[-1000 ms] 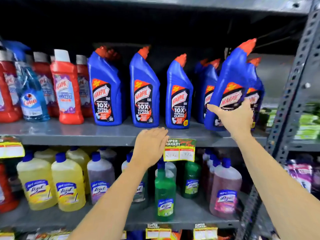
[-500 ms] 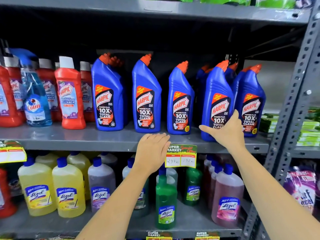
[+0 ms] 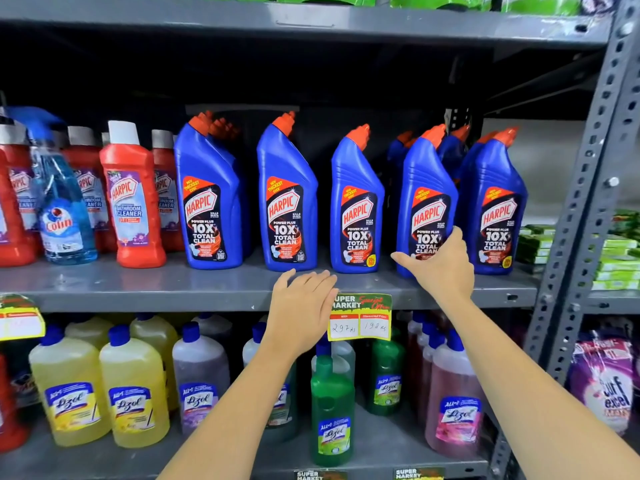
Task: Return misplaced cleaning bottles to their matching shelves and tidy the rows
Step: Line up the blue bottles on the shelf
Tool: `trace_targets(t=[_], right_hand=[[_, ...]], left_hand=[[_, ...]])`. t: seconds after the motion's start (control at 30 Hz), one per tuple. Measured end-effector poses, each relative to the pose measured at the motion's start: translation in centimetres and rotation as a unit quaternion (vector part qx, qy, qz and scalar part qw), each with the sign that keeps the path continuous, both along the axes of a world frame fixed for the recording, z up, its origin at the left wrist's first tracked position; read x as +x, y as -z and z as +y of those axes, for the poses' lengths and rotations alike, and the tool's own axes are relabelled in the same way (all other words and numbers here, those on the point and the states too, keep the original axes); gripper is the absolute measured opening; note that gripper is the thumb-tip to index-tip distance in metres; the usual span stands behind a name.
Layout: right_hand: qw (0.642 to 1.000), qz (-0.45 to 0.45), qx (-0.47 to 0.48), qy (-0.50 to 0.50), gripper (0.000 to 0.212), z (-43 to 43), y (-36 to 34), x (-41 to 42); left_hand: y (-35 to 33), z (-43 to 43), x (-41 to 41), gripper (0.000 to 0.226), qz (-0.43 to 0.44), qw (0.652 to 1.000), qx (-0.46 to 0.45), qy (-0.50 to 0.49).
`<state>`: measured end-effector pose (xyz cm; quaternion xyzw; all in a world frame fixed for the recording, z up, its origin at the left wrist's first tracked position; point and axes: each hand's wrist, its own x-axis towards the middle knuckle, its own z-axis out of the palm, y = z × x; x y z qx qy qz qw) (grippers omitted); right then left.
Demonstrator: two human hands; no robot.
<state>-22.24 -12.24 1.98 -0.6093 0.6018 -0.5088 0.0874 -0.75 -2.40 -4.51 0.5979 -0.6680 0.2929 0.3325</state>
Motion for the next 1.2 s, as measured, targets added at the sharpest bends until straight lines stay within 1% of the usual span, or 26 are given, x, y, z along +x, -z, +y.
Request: trace_targets(t=[0.1,0.3,0.63,0.77,0.87,1.0,1.07,1.1,1.13,1.17,1.2], right_hand=[[1.0,0.003,-0.011,0.011,0.116,-0.2,0.2,0.1],[1.0,-0.006,0.009,-0.022,0.107,-1.2,-0.2,-0.4],[1.0,-0.011,0.003,-0.018,0.109,-1.1,0.0,-0.4],[1.0,-0.01,0.006,-0.02,0.109,-1.0,0.1,-0.4],[1.0,-0.005,0.0,-0.017,0.108,-1.0,0.2,-0.3],[1.0,0.008,-0.018,-0.015,0.112,-0.9,0.6,-0.3],[0.999,0.008,-0.048,-0.024,0.114,-0.7,0.7,-0.3],[0.996,-0.014,-0.084,-0.034,0.109,-0.4,0.9,-0.4],[0.988,-0.047,-0.138,-0.048,0.099,0.1,1.3,-0.5],[0.975,-0.073,-0.204,-0.054,0.083,0.8,2.1,-0.6],[0.956,-0.078,-0.278,-0.044,0.067,1.5,3.3,-0.6]], left_hand=[[0.0,0.0,0.0,0.043,0.002,1.0,-0.002,0.0],[-0.2,0.1,0.0,0.044,0.004,1.0,0.016,0.0],[-0.2,0.0,-0.1,0.043,0.008,1.0,0.007,0.006],[0.0,0.0,0.1,0.039,0.001,1.0,-0.001,0.006],[-0.1,0.0,0.2,0.041,-0.016,1.0,-0.003,0.008],[-0.4,0.0,0.1,0.033,-0.009,1.0,-0.02,0.018],[-0.8,0.2,0.1,0.034,-0.01,0.999,-0.023,0.032],[-1.0,0.4,0.0,0.037,-0.014,0.999,-0.018,0.038],[-1.1,0.5,0.0,0.04,-0.017,0.999,-0.013,0.042],[-0.8,0.7,0.1,0.043,-0.019,0.999,-0.01,0.045],[-0.3,0.9,0.2,0.046,-0.021,0.999,-0.016,0.046]])
